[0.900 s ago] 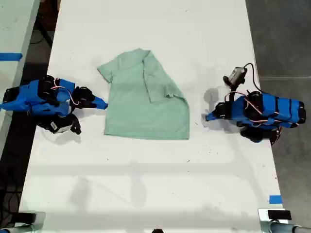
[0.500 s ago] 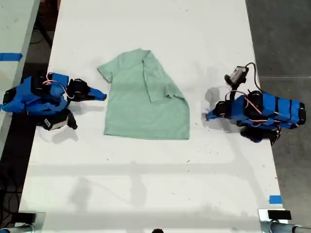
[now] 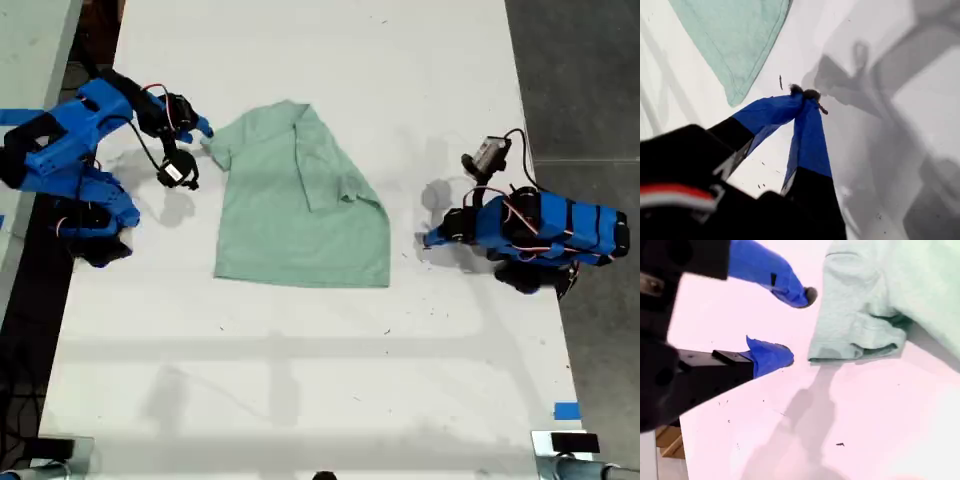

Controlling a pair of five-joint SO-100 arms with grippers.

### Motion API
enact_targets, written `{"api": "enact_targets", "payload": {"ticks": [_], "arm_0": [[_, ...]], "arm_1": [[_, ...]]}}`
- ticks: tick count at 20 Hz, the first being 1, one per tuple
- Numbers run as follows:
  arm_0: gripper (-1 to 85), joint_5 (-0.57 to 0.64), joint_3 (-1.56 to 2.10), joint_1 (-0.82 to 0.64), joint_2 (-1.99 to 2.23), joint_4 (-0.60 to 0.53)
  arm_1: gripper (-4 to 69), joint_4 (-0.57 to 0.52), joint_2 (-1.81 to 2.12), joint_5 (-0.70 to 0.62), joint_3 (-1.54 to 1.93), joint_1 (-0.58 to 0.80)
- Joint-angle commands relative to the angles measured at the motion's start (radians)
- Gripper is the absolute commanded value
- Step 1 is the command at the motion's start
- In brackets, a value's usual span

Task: Fold t shirt

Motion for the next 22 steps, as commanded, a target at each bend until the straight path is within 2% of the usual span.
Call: {"api": "enact_targets", "payload": {"ticks": [1,7,14,15,17,22], "arm_0": [[18.6,0.094,-0.201,-0.040,-0.212,-0.026],[17.8,0.126,-0.328,-0.054,-0.541,-0.089],[15.7,0.124,-0.288,-0.101,-0.592,-0.117],[14.7,0.127,-0.288,-0.104,-0.598,-0.118],[-0.1,0.140,-0.301,-0.103,-0.635,-0.118],[-0.2,0.138,-0.390,-0.087,-0.670,-0.026]], "arm_1": [[-0.5,-0.014,0.014,-0.026,0.026,-0.005],[-0.5,-0.017,0.014,-0.031,0.026,-0.011],[-0.5,-0.018,0.014,-0.031,0.026,-0.012],[-0.5,-0.018,0.014,-0.031,0.026,-0.014],[-0.5,-0.018,0.014,-0.031,0.026,-0.012],[-0.5,-0.018,0.014,-0.031,0.026,-0.012]]}}
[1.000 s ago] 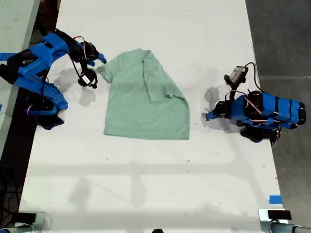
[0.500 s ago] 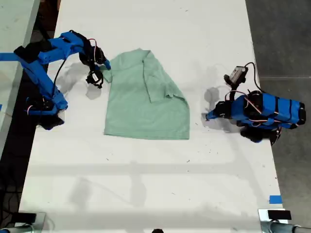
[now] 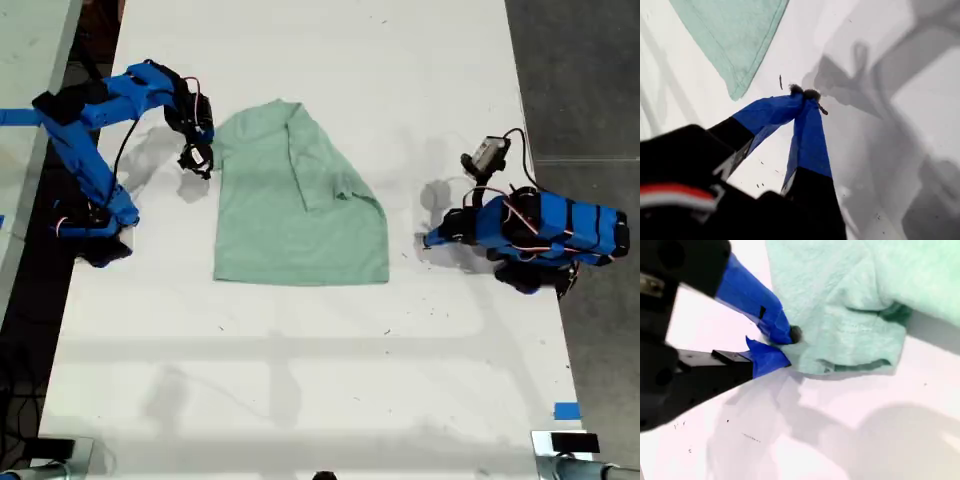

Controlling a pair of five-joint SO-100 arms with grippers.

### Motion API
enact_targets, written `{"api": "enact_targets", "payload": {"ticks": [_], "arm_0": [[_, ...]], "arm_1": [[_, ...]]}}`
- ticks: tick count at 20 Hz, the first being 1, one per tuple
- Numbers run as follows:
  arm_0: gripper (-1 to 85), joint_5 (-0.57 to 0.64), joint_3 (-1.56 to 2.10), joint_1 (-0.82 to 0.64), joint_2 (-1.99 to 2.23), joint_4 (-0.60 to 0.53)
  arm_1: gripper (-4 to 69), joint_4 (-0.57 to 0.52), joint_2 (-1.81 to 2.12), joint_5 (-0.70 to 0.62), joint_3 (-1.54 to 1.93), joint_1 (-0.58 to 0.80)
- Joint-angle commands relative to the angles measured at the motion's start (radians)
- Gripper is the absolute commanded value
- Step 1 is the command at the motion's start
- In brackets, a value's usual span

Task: Fold t shirt

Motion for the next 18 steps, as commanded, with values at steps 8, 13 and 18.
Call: {"api": "enact_targets", "payload": {"ticks": [8,13,18], "arm_0": [[-0.2,-0.267,-0.508,0.469,0.295,0.314],[14.2,-0.439,-0.739,0.706,0.008,0.225],[-0.2,-0.400,-0.723,0.588,0.161,0.388]], "arm_1": [[-0.5,-0.018,0.014,-0.018,0.026,-0.012],[-0.5,-0.018,0.014,-0.018,0.026,-0.015],[-0.5,-0.018,0.014,-0.017,0.026,-0.018]]}}
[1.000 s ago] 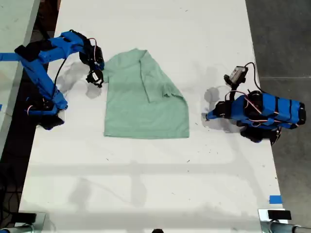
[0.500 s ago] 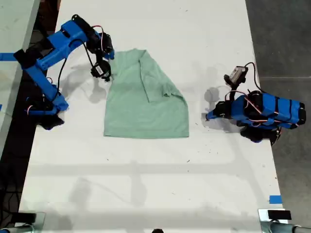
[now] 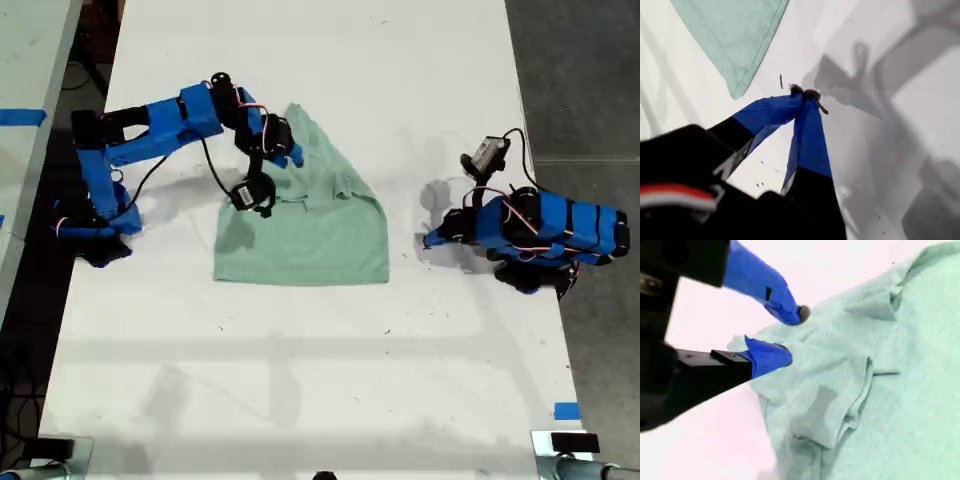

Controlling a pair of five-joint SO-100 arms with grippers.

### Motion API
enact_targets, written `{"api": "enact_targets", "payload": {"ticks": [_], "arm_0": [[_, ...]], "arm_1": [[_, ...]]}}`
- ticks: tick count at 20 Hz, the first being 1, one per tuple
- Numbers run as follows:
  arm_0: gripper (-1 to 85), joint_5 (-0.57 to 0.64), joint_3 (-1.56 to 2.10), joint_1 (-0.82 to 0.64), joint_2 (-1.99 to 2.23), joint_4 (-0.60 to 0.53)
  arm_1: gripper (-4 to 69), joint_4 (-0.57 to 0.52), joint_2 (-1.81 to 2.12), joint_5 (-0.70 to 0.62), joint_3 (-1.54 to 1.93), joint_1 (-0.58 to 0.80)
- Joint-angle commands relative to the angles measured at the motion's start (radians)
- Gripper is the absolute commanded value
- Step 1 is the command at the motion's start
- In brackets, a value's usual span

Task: Fold t shirt

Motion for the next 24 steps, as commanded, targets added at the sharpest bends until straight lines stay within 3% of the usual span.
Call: {"api": "enact_targets", "payload": {"ticks": [1,4,5,8,9,10,11,12,24], "arm_0": [[-0.2,0.043,-0.021,-0.084,0.265,0.069],[-0.2,0.052,0.195,-0.095,0.624,0.067],[-0.2,0.023,0.399,-0.069,0.785,0.005],[-0.2,-0.127,1.209,0.132,1.404,-0.368],[-0.2,-0.181,1.443,0.187,1.611,-0.434],[-0.2,-0.215,1.644,0.224,1.845,-0.443],[-0.2,-0.219,1.810,0.256,2.118,-0.383],[-0.2,-0.229,1.855,0.261,2.109,-0.337],[-0.1,-0.216,1.887,0.268,2.126,-0.333]], "arm_1": [[-0.5,-0.018,0.014,-0.017,0.026,-0.012],[-0.5,-0.018,0.014,-0.017,0.026,-0.012],[-0.5,-0.018,0.014,-0.017,0.026,-0.012],[-0.5,-0.018,0.014,-0.012,0.026,-0.011],[-0.5,-0.018,0.014,-0.011,0.028,-0.011],[-0.5,-0.018,0.014,-0.008,0.028,-0.009],[-0.5,-0.018,0.014,-0.008,0.029,-0.006],[-0.5,-0.017,0.014,-0.005,0.029,-0.003],[-0.5,-0.011,0.014,0.015,0.031,0.005]]}}
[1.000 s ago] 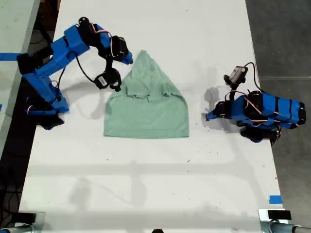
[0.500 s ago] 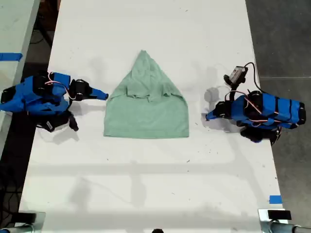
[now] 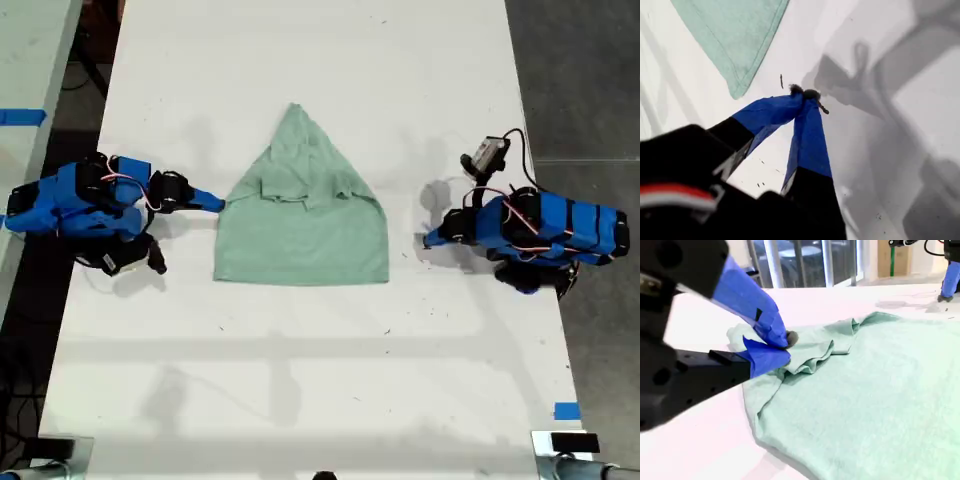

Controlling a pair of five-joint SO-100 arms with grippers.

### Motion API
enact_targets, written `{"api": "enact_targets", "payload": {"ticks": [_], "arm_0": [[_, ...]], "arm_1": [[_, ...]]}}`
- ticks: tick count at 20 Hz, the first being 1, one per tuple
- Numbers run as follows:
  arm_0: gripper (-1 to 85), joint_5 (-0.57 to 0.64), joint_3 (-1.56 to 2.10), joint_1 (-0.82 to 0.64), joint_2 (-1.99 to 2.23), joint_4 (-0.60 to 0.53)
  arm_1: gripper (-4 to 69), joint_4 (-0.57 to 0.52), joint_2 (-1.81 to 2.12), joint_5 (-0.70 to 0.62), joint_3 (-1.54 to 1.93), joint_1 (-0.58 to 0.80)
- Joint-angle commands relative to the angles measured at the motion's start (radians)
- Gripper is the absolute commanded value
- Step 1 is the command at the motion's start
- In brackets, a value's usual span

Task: Fold t shirt

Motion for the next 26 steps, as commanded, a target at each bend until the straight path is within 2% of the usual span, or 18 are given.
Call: {"api": "enact_targets", "payload": {"ticks": [1,26], "arm_0": [[-0.1,-0.015,-0.003,0.017,0.006,0.000],[-0.1,-0.023,0.003,0.031,0.006,0.003]], "arm_1": [[-0.5,-0.011,0.014,0.011,0.031,0.006],[-0.5,-0.011,0.014,0.009,0.031,0.006]]}}
